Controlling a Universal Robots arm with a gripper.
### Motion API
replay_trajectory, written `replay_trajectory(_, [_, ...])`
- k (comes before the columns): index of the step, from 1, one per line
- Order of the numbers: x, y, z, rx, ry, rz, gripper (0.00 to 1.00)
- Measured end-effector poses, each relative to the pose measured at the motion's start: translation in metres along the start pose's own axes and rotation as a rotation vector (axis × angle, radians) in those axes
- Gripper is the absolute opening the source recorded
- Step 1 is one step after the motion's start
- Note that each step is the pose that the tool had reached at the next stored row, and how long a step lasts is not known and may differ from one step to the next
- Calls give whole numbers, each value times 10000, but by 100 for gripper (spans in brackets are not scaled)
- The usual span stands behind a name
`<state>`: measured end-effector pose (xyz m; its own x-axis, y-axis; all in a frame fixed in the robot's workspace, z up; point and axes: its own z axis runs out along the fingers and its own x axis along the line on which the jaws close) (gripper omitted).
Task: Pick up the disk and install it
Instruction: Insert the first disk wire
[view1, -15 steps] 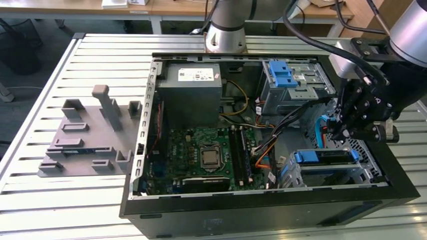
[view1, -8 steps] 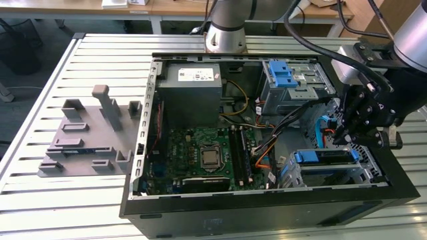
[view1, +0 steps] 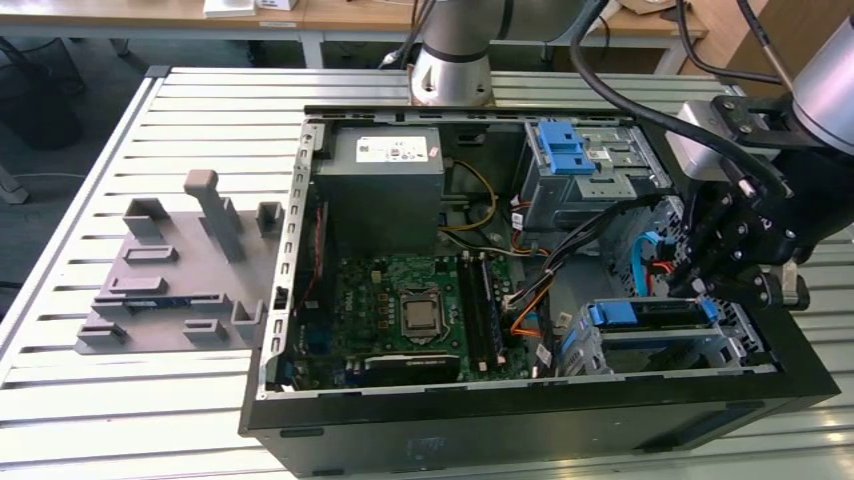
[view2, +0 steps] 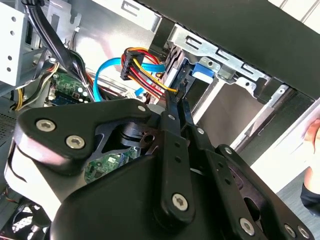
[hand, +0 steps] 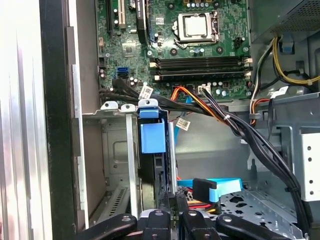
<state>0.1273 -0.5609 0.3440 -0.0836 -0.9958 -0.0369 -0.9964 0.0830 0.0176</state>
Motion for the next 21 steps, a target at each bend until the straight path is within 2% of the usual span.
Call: replay_trajectory(21, [53, -5, 75, -14, 1, 26, 16])
